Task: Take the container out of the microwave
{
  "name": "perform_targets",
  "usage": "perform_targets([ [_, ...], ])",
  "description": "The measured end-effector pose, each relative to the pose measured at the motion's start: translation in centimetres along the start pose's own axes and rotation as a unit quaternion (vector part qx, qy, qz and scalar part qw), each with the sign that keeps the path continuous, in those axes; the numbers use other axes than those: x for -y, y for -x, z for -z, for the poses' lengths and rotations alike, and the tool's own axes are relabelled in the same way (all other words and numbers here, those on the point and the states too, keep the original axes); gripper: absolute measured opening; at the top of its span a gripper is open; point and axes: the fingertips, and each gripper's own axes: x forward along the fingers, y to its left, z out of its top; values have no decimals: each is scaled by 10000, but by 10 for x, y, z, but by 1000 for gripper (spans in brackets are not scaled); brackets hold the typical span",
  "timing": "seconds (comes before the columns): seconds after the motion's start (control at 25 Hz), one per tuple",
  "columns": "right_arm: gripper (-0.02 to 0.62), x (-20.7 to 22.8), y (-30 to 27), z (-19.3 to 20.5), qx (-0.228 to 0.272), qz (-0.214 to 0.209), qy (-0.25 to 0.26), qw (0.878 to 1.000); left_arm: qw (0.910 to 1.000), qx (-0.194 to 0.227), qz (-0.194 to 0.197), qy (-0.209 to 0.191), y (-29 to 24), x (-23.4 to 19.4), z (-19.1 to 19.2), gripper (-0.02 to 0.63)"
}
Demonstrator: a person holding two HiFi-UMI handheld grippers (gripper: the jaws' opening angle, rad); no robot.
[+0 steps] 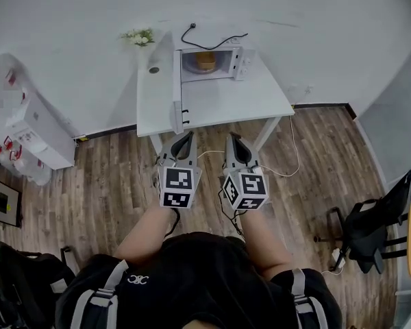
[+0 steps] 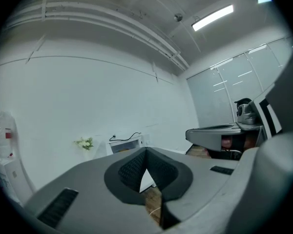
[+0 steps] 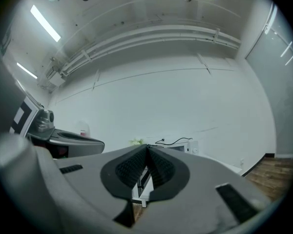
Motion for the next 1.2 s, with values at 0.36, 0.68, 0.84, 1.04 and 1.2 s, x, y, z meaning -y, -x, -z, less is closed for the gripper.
perform_targets([
  [0.36, 5, -5, -29, 8, -56, 77, -13, 10000, 9997, 19, 89, 222, -20, -30, 3, 14],
  [0.68, 5, 24, -70, 21, -61, 19, 15, 10000, 9998, -44, 94, 172, -67, -34, 11, 14],
  [0.84, 5, 47, -101, 27, -123, -50, 93, 9999, 9996, -48, 77, 281, -108, -37, 9, 14],
  [1.04, 5, 87, -145, 34, -262, -166, 198, 9993, 9992, -120, 24, 392, -171, -35, 8, 14],
  [1.2, 5, 126, -183, 33, -319, -289, 193, 9989, 9988, -136, -114, 453, -221, -34, 0, 14],
])
